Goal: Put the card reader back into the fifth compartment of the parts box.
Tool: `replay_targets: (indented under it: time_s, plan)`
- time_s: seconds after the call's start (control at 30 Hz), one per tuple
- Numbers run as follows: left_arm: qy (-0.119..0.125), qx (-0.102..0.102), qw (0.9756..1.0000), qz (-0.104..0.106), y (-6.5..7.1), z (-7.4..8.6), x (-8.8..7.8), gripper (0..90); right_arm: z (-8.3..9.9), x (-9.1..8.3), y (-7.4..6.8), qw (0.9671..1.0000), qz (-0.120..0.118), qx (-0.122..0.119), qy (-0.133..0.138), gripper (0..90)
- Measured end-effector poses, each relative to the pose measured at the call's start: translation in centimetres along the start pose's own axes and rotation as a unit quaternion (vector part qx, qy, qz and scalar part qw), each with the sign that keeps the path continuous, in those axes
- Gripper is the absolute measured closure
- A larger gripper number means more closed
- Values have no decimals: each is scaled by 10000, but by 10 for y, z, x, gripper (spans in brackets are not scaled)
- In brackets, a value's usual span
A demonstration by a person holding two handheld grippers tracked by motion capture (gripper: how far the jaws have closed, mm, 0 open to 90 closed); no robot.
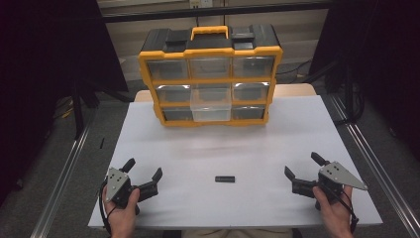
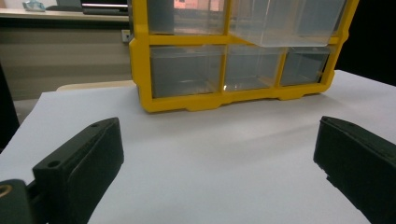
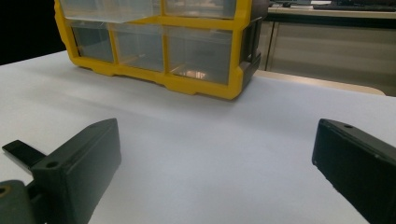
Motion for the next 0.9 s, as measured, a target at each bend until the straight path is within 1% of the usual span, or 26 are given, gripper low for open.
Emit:
replay_targets:
  time_s: [0.13,0.27,0.33,0.37,0.4,0.47,0.5,0.53,0.57,0.6,0.63,0.67,0.7,0.73,0.77,0.87,0.9]
  plan:
    - [-19,-45,10000,62,1,-1,0,17,0,1,-1,9999,-60,126,-67,12]
    - [-21,-54,10000,55,1,-1,0,17,0,2,-2,9999,-85,97,-100,12]
    - [-28,-61,10000,50,1,-1,0,17,0,3,-2,9997,-182,98,-130,12]
    - [-34,-45,10000,49,1,-1,1,17,0,3,-2,9997,-182,98,-130,12]
    - [-44,-36,10000,50,2,-1,2,17,1,3,-3,9995,-255,82,-155,12]
    - [-56,-44,10000,22,2,-1,3,17,1,3,-3,9993,-298,48,-202,12]
    - [-76,-44,10000,7,2,0,3,17,1,3,-4,9991,-356,83,-214,13]
    - [-76,-44,10000,7,2,0,3,17,1,3,-4,9991,-356,83,-214,13]
    - [-119,-35,9999,-13,2,1,2,17,1,4,-5,9985,-484,142,-210,13]
    - [-119,-35,9999,-13,2,1,2,17,1,4,-5,9985,-484,142,-210,13]
    - [-117,-30,9999,-10,2,1,1,17,1,6,-7,9980,-555,100,-270,12]
    - [-98,-35,9999,-16,3,1,0,17,0,7,-7,9976,-611,128,-283,12]
    - [-98,-35,9999,-16,3,1,0,17,0,7,-7,9976,-611,128,-283,12]
    - [-98,-26,9999,1,3,1,0,17,-1,8,-9,9965,-747,164,-334,6]
    - [-104,-11,9999,5,2,1,-2,17,-2,8,-10,9958,-817,191,-357,4]
    - [-114,-28,9999,37,2,1,-3,17,-3,9,-12,9954,-872,155,-377,3]
    - [-111,-29,9999,35,2,1,-4,17,-4,11,-13,9946,-946,118,-407,3]
Point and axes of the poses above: each handheld gripper's, and its own axes: x roughly forward along the jaws, z roughly out of its underside, y roughly to its right, the point moved 1 cm from there along x, roughly forward along the jaws, and after that the axes turned 3 degrees about -x, right-handed, at the moved point
